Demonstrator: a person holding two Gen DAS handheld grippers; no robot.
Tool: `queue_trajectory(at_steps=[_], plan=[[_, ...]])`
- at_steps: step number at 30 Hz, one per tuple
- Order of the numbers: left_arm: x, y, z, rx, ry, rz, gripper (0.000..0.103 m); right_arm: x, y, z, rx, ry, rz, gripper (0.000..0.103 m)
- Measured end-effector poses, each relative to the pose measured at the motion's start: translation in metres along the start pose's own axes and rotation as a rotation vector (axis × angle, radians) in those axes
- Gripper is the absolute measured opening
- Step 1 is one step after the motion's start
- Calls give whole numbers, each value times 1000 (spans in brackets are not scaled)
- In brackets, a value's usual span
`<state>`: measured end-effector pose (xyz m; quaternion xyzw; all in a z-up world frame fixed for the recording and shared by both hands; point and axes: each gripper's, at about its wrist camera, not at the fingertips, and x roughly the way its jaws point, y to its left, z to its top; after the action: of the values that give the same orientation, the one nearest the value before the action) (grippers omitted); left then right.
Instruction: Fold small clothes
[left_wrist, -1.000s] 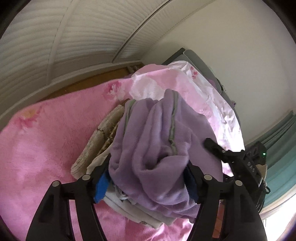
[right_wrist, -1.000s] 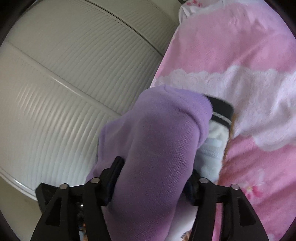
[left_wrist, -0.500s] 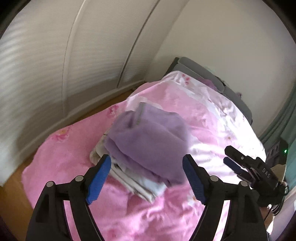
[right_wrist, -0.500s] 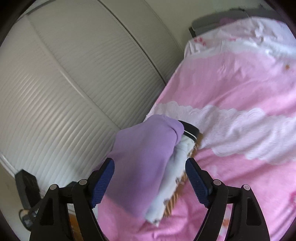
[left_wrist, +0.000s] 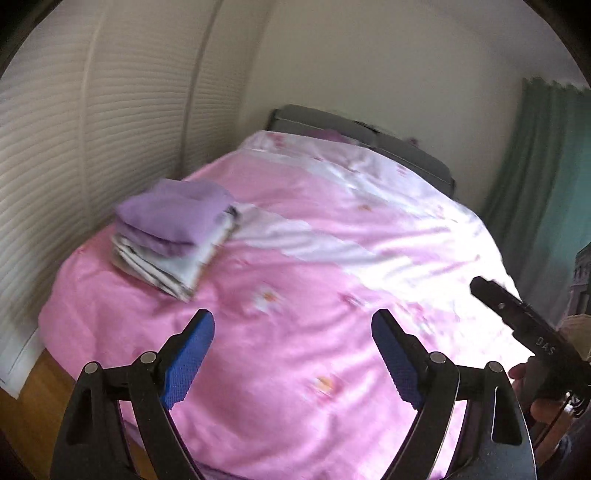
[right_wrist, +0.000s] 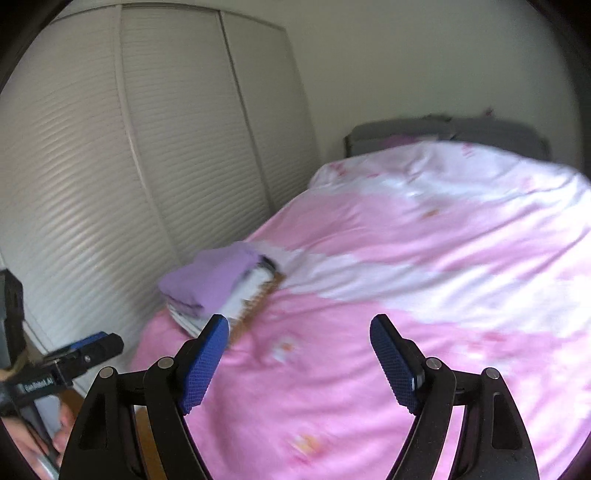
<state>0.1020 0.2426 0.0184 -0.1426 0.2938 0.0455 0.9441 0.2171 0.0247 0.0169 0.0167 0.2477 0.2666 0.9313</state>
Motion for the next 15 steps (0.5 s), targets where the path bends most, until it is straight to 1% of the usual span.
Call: queue_trajectory(at_steps=[2,3,5,7,10,15], plan=[[-9,-30,-15,37,-5,5,93,-35,-15,-11,-24,-24,-61,81],[-12,-44,-22,51,-6,2,94,-57,-25,-20,-29,-37,-98,83],[-21,-73,-39,90,-14,-6,94,-92,-40,-33,-30,-53,-144,86],[-27,-96,-53,131,-25,2,96,-119,-51,-44,-36,-57,-198,87],[-36,-131,-73,190,-47,11,101,-155,-73,-66,-18,-53,-291,88],[-47,-170,-95,260,-63,-1,102,-195,-104,-95,57,-38,-374,89]])
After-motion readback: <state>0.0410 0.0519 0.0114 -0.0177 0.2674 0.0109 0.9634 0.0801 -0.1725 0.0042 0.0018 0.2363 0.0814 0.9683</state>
